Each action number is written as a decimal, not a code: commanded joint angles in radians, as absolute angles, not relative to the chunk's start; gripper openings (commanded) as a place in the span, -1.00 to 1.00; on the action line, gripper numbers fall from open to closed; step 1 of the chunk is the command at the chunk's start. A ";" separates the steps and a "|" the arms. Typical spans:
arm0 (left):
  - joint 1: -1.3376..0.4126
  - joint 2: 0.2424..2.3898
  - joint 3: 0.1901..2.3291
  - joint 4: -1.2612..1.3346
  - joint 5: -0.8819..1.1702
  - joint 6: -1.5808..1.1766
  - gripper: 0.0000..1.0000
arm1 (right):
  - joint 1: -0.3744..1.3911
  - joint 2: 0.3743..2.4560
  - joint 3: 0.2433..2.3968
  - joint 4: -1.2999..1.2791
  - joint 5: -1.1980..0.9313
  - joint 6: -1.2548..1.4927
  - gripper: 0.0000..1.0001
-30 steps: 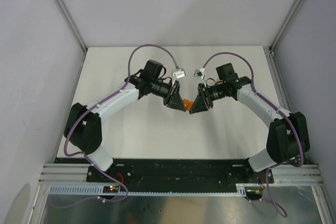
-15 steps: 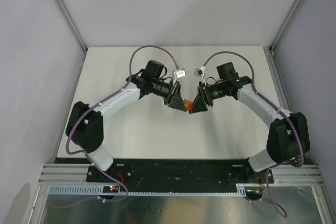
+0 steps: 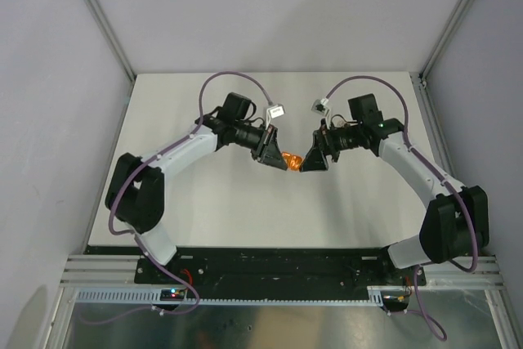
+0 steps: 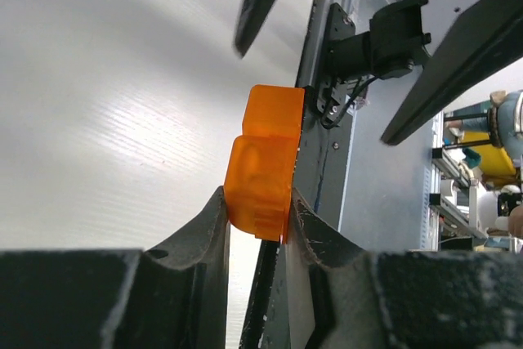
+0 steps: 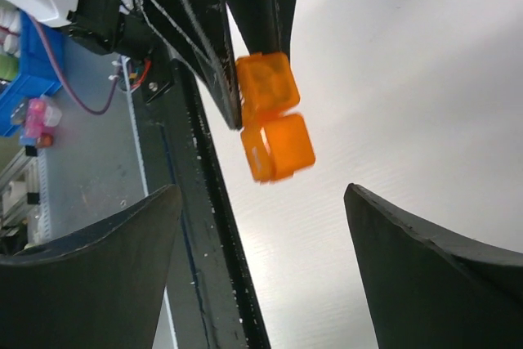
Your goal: Sort the pills into containers
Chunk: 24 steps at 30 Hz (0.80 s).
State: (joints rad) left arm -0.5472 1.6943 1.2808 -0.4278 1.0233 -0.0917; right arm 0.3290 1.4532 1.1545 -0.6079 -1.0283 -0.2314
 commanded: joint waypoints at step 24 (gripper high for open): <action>-0.389 2.098 1.353 -0.368 0.810 -0.292 -0.41 | 0.273 1.277 1.160 -0.705 -0.822 -0.286 0.81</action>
